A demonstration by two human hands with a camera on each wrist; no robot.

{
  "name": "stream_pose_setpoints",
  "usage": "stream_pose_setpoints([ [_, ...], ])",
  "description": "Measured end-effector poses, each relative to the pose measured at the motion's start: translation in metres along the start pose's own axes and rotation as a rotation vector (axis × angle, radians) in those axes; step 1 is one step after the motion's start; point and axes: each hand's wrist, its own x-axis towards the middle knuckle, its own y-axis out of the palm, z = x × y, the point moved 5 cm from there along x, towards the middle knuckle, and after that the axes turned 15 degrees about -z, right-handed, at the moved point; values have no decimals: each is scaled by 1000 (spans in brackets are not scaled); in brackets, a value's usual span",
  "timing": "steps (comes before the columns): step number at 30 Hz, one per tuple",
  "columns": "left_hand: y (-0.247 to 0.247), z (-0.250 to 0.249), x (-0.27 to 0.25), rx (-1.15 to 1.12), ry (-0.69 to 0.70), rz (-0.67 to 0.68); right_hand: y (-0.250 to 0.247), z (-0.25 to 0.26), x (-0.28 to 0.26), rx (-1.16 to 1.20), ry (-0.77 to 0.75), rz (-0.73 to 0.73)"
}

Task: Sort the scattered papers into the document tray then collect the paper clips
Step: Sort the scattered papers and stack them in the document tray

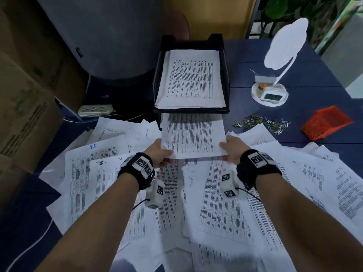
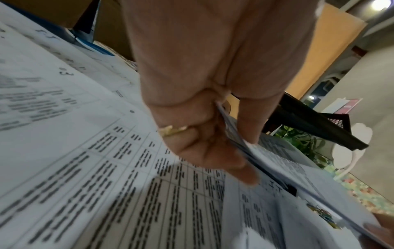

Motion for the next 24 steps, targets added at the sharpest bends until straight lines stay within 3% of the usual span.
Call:
stream_pose_setpoints([
  [3,-8,-13,16,-22,44,-111,0,16,10,-68,15,-44],
  [7,-11,-38,35,-53,133,-294,6,38,26,83,15,-103],
  [10,-9,-48,56,-213,82,-356,9,47,38,224,55,-198],
  [12,-7,-51,67,-268,75,-413,11,48,53,196,27,-190],
  [13,-6,-52,73,-235,99,-450,13,50,54,358,49,-176],
  [15,-2,-52,82,-229,95,-476,13,48,67,343,-28,-252],
  [17,0,-51,87,-279,47,-482,18,44,68,311,-20,-223],
  [24,-5,-58,86,228,148,-600,16,37,60,128,-16,-130],
])
